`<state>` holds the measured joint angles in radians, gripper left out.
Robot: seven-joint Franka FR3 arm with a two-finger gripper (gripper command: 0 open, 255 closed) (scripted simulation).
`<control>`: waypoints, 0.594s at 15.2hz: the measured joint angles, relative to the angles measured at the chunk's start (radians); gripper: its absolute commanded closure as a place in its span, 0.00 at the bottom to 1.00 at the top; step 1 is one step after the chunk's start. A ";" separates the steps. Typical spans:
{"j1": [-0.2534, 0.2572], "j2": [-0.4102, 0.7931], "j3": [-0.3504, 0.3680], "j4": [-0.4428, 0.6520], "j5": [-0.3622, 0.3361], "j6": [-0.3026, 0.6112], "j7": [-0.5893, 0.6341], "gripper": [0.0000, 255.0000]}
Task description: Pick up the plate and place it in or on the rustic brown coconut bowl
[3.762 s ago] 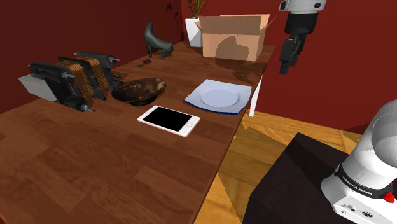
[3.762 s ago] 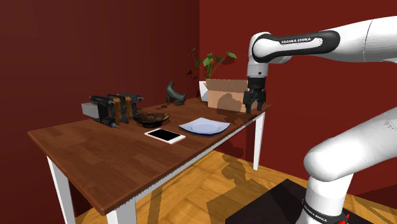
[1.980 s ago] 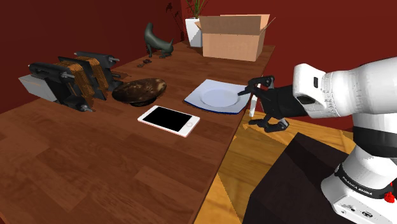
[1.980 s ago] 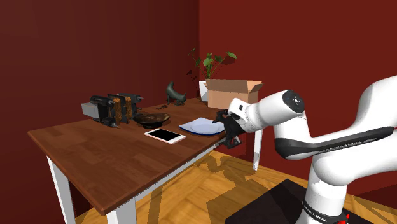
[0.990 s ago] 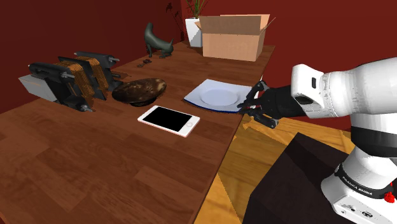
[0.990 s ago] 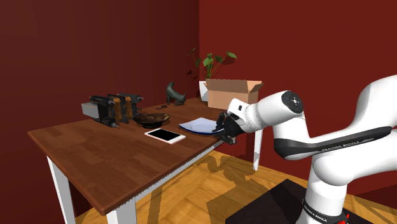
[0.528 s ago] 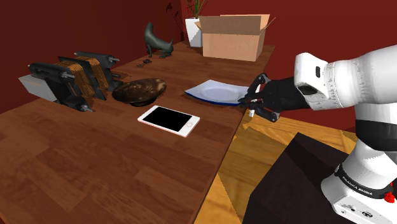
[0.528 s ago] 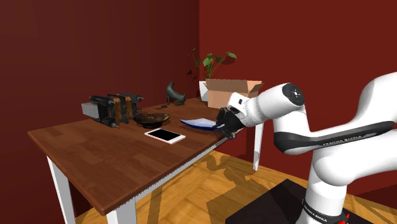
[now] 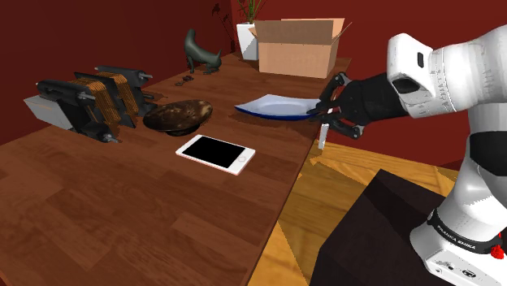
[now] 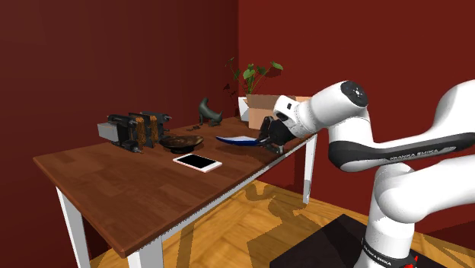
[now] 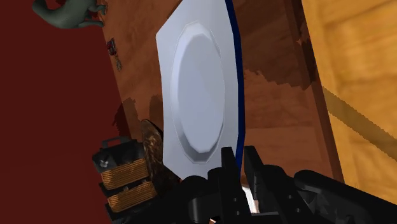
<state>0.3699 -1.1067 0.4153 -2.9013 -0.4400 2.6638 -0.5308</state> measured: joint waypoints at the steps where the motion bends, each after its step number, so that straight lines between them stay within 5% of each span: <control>1: 0.003 0.001 -0.004 0.009 0.002 -0.010 -0.006 1.00; 9: 0.021 0.013 -0.046 0.110 0.017 -0.100 -0.069 1.00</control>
<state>0.3905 -1.0938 0.3690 -2.7916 -0.4227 2.5640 -0.5994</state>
